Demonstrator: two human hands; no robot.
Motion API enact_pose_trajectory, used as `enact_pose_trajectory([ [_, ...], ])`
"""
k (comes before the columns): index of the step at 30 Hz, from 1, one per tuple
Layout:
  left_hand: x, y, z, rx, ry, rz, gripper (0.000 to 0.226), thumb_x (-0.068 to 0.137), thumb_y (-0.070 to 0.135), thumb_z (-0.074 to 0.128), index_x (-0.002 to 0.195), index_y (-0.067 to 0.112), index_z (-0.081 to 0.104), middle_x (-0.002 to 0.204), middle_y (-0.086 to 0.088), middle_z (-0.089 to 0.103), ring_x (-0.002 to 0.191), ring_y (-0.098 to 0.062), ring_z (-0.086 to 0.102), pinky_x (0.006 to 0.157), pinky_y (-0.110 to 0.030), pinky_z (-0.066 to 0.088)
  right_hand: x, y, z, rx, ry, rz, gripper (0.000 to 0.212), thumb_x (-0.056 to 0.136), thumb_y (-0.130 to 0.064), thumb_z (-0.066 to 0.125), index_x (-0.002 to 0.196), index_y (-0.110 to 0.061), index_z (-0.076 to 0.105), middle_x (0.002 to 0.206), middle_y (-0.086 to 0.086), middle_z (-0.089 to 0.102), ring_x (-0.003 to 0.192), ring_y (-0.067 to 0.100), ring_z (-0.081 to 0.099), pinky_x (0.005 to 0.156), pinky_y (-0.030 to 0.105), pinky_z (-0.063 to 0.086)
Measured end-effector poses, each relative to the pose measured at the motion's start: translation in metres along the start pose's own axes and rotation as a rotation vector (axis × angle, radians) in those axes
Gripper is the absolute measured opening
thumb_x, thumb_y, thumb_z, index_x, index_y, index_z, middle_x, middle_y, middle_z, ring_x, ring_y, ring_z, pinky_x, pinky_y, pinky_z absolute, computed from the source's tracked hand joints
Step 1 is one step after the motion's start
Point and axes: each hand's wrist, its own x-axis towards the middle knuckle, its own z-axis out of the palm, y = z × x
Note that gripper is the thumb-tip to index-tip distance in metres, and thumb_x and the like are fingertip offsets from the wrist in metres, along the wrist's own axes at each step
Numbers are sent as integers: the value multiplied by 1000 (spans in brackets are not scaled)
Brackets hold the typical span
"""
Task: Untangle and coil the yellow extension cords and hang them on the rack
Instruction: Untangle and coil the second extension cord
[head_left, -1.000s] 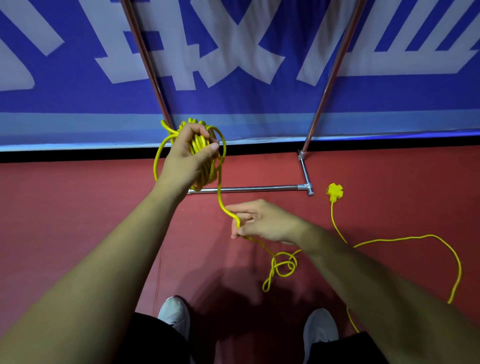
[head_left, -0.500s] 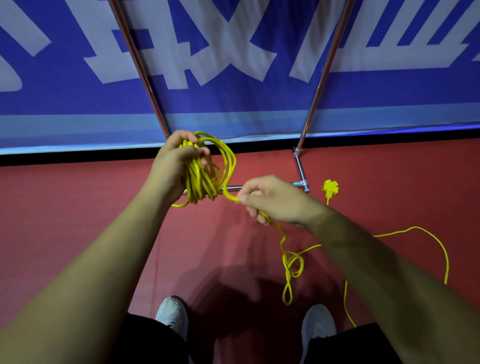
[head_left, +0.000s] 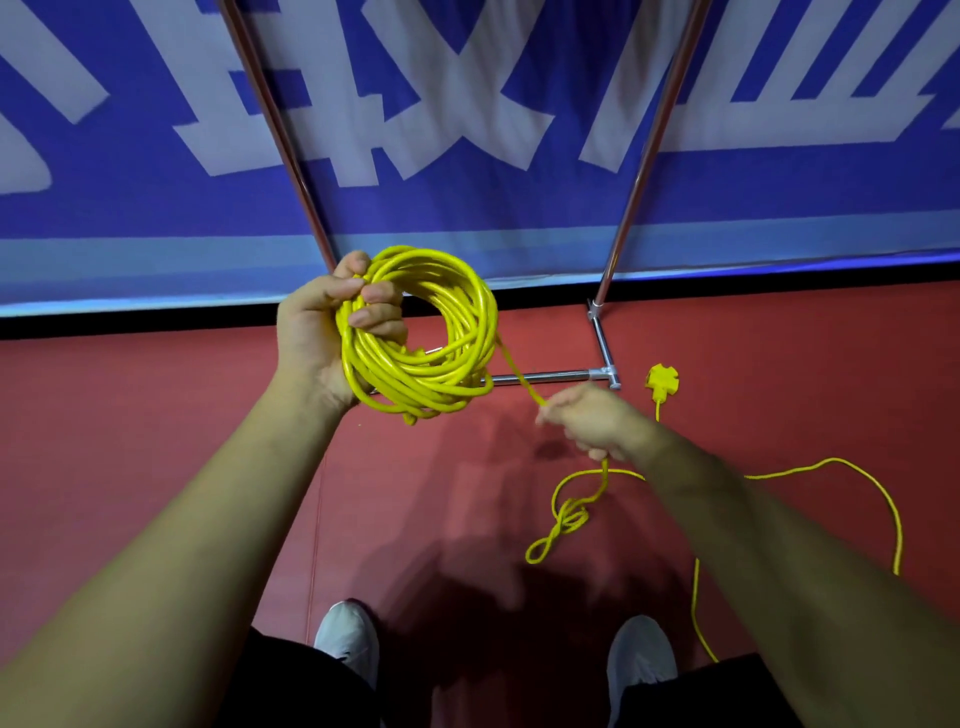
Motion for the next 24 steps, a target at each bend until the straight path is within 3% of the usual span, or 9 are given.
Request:
enact_pose_trajectory([
  [3,1,-4,0,29,74,108,24,69,0,64,83,15,54,70,-5,48,48,-10,49,54,-22,42,-9,-6,21,-88,-189,-4,21,94,-21,53,82,-19,70,61,5,36,36,10,28,38,15,22],
  [8,6,-6,-6,23,188,303,29,74,-5,69,84,14,49,80,-12,50,63,-18,55,66,-29,51,-34,-31,44,-12,-365,-108,25,101,-26,48,106,-12,68,59,1,32,42,9,23,39,16,20],
  [11,8,-12,-1,285,285,360,23,85,-5,57,89,15,48,79,-12,53,66,-20,55,67,-31,53,-45,-43,45,56,-401,-172,24,101,-27,49,110,-14,67,58,-2,30,45,10,23,41,17,21],
  [15,8,-21,7,664,318,319,22,93,-6,49,94,16,46,75,-12,53,64,-22,54,70,-40,52,-49,-49,37,40,-352,-241,26,97,-10,52,120,-13,64,56,0,36,43,13,31,44,21,29],
  [17,6,-25,9,814,308,280,20,94,-3,52,96,15,46,74,-15,52,65,-26,54,71,-46,51,-51,-50,32,4,-362,-269,36,96,-5,52,129,-15,60,70,5,52,45,16,50,46,23,36],
  [18,5,-27,10,886,303,264,19,95,-2,54,98,14,45,73,-17,52,67,-28,54,71,-48,52,-53,-51,29,-12,-384,-277,42,95,-4,52,134,-17,57,86,5,59,51,19,61,46,23,36],
  [20,5,-33,12,1028,282,239,18,96,-2,55,101,12,44,70,-16,54,70,-30,55,70,-47,51,-56,-52,23,0,-438,-278,47,96,-4,52,138,-24,53,106,6,62,66,25,72,47,21,35],
  [22,6,-37,13,1162,260,214,18,97,-2,56,101,11,44,69,-13,57,68,-27,56,66,-41,51,-60,-55,18,91,-478,-265,45,95,-2,51,133,-25,52,87,11,62,67,28,69,52,21,40],
  [24,5,-39,12,1287,233,180,19,96,-2,58,101,12,46,72,-12,57,66,-26,59,60,-41,53,-63,-59,12,221,-523,-261,27,93,2,52,119,-7,55,77,20,58,68,32,63,58,26,45],
])
